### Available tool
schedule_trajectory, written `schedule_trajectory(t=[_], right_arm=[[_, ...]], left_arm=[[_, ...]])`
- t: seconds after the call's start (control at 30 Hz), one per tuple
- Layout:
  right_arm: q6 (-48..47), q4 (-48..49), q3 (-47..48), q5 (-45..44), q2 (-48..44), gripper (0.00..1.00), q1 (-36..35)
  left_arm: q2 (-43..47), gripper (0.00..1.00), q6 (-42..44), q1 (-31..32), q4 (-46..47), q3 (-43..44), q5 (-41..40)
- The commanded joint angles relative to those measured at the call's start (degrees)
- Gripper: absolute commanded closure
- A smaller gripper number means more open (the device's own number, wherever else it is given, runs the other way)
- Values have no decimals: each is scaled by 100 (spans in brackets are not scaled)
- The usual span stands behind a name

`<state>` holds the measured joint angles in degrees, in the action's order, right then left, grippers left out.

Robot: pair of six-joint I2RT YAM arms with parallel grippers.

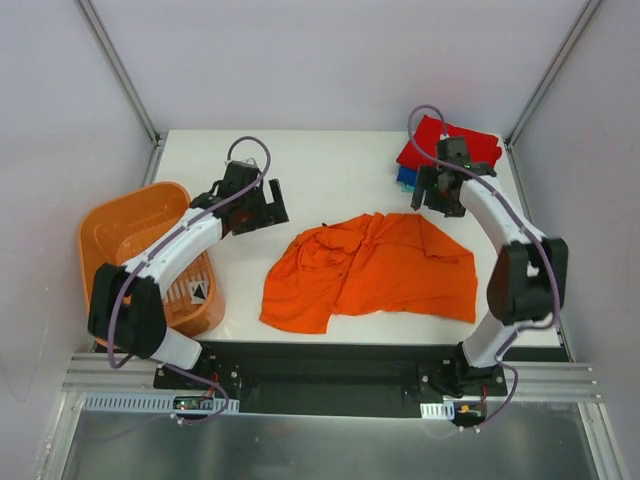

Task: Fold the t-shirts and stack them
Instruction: Flatten the tshirt out

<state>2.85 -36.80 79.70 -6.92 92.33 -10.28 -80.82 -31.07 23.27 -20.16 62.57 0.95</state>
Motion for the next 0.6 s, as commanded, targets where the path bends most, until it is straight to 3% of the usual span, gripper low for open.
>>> schedule_trajectory(t=[0.0,0.17,0.33,0.43,0.57], right_arm=[[22,-803,635,-1091,339,3,0],[338,-540,-444,-1137,-469,3,-18],[602,144,-2219,109,-1603,3,-132],[725,453,-3125,1033,-1754,3,-202],[787,665,-3382,1193,-1386,3,-395]], left_arm=[[-92,1,-198,19,-515,634,91],[127,1,-215,748,-515,197,54],[66,1,-558,1610,-384,-490,290],[-241,1,-690,1804,-155,-780,467],[-1003,1,-769,1804,109,-843,809]])
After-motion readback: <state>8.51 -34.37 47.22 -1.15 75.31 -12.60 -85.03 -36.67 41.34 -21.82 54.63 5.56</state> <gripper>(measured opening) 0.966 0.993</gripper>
